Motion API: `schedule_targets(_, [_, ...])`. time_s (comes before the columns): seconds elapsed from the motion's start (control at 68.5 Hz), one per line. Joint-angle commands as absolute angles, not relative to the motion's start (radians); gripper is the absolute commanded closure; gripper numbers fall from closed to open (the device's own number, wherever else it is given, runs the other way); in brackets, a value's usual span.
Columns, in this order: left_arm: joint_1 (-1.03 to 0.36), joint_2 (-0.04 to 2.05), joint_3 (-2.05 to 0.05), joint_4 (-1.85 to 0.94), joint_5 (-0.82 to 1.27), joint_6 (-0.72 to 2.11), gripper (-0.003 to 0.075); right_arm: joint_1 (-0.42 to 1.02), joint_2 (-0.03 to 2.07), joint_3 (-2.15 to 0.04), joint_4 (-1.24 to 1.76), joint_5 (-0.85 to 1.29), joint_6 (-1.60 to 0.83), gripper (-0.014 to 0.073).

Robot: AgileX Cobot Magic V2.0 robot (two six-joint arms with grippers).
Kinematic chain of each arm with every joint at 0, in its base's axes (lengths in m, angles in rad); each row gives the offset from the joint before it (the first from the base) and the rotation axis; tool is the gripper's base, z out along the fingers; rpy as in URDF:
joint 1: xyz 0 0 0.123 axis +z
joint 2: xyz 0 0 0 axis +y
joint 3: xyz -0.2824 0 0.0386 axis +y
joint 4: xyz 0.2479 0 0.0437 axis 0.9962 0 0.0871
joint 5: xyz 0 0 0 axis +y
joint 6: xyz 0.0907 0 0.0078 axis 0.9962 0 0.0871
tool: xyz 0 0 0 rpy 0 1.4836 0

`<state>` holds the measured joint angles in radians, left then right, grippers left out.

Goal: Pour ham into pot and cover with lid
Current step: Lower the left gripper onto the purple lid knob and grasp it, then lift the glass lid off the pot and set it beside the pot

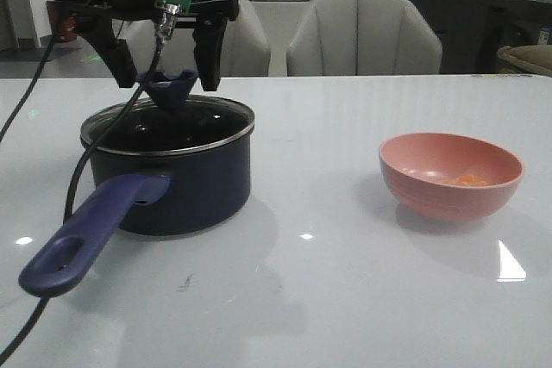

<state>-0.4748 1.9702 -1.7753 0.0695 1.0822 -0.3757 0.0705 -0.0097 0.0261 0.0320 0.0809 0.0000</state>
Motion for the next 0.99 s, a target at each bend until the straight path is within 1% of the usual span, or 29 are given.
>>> schedule_targets(0.0, [-0.480, 1.931, -1.809, 0.057, 1.066, -0.388, 0.0202, 0.066, -0.031, 0.022, 0.023, -0.007, 0.000, 0.0444])
schedule_targets(0.161, [-0.480, 1.951, -1.809, 0.046, 1.075, -0.388, 0.0380, 0.066, -0.031, 0.022, 0.023, -0.007, 0.000, 0.0444])
schedule_targets(0.292, [-0.480, 1.951, -1.810, 0.043, 1.070, -0.388, 0.0456, 0.066, -0.031, 0.022, 0.023, -0.007, 0.000, 0.0444])
schedule_targets(0.526, [-0.480, 1.951, -1.848, 0.053, 1.077, -0.388, 0.0465, 0.066, -0.031, 0.022, 0.023, -0.007, 0.000, 0.0444])
schedule_targets(0.847, [-0.480, 1.936, -1.936, 0.058, 1.144, -0.381, 0.0465, 0.066, -0.031, 0.022, 0.023, -0.007, 0.000, 0.0444])
schedule_targets(0.979, [-0.480, 1.926, -1.936, 0.117, 1.164, -0.380, 0.0465, 0.066, -0.031, 0.022, 0.023, -0.007, 0.000, 0.0444])
